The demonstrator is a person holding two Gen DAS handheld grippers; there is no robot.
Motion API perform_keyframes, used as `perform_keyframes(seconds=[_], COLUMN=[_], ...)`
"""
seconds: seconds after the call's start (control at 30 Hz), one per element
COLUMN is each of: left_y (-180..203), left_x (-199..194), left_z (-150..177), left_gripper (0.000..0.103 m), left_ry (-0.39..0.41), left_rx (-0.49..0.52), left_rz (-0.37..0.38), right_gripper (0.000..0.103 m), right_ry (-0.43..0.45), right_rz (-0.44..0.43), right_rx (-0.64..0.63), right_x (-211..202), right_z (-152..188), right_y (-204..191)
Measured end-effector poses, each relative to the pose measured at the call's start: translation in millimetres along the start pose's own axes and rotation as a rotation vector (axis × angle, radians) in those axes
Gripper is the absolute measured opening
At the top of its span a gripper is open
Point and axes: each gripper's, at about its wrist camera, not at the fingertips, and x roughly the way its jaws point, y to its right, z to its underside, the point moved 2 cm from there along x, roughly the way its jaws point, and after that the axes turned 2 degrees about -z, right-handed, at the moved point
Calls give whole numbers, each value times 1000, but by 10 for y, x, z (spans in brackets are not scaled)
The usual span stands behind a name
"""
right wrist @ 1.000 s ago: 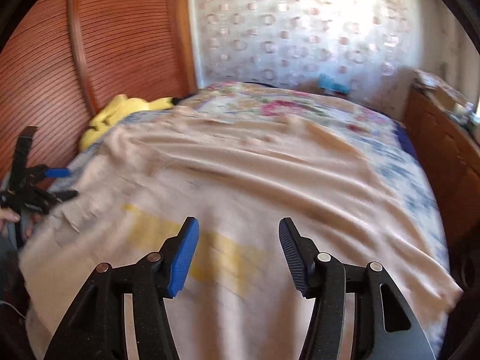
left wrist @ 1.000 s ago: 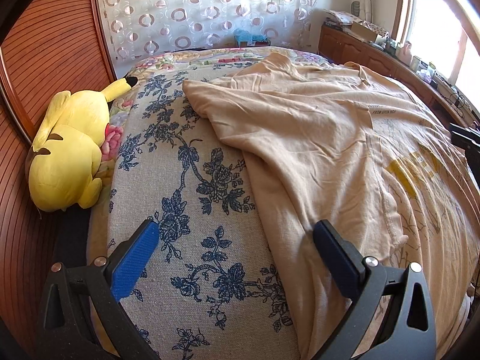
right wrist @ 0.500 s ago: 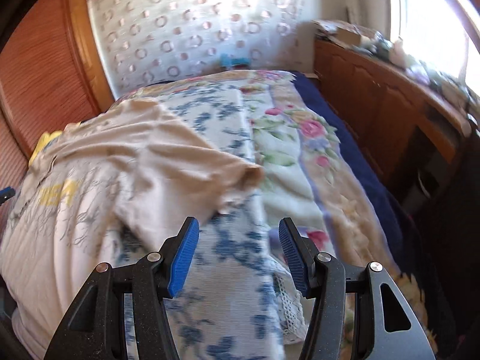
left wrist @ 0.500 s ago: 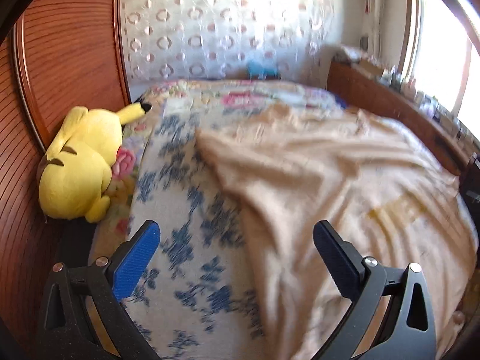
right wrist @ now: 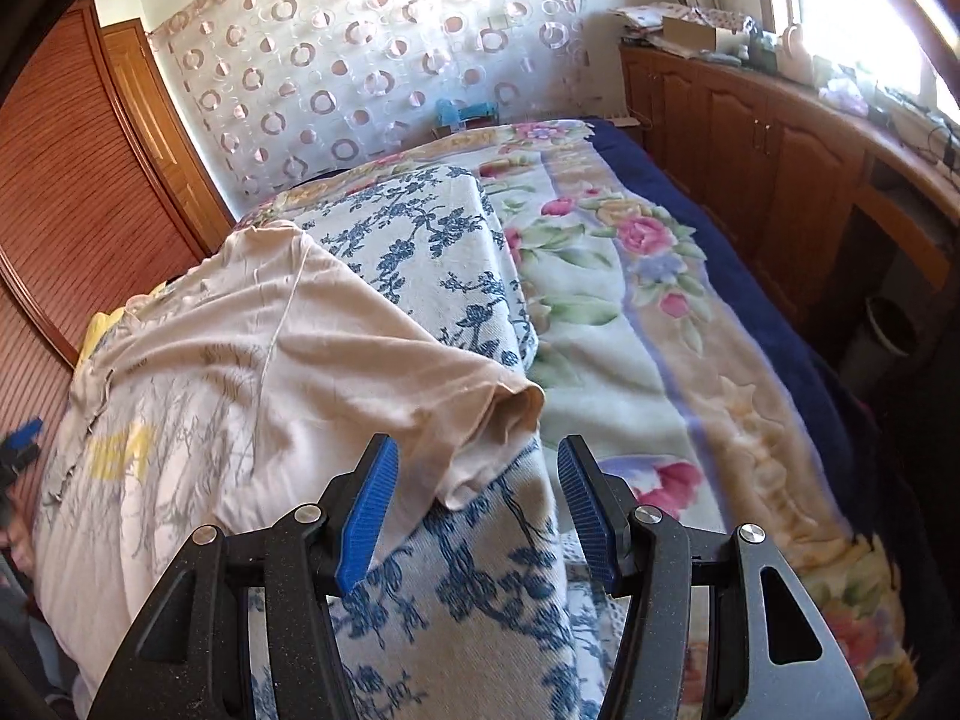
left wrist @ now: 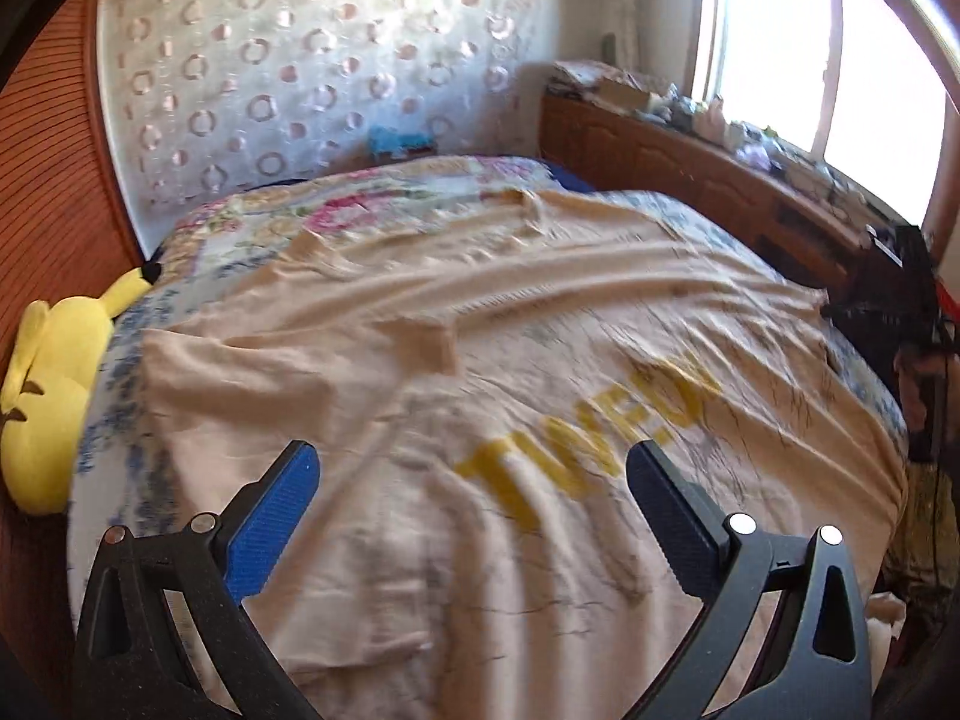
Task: Fold small clothes
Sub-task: 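Grasp the shirt side edge with the right gripper, then fold that side over toward the shirt center, open right gripper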
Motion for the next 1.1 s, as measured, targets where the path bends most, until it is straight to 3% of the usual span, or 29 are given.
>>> perform_keyframes(seconds=[0.3,0.47,0.57,0.63,0.7,0.9,1.1], left_y=[330,327,324,332,330,337,333], left_x=[250,346,346,350,347,349,350], left_z=[121,142,146,145,146,145,148], left_gripper=[103,103,103,103,103,103,103], left_ry=[-103,-154,-152,-151,-151,-150,-150], left_rx=[95,97,92,93,93,93,92], left_rz=[11,11,12,11,11,11,12], right_gripper=[56,40,23,6,3,2,2], right_ry=[-25,-33,-45,-54,-44,51,93], right_rz=[48,95,101,89,67,-48,-188], right_rx=[-72,-145,-174,-194,-205,-236,-366], right_x=[261,336,353,366,331,50,-64], right_z=[-211,-255,-263,-284,-314,-508,-666], right_y=[-203,-309,-338,-364,-401,-749,-1580])
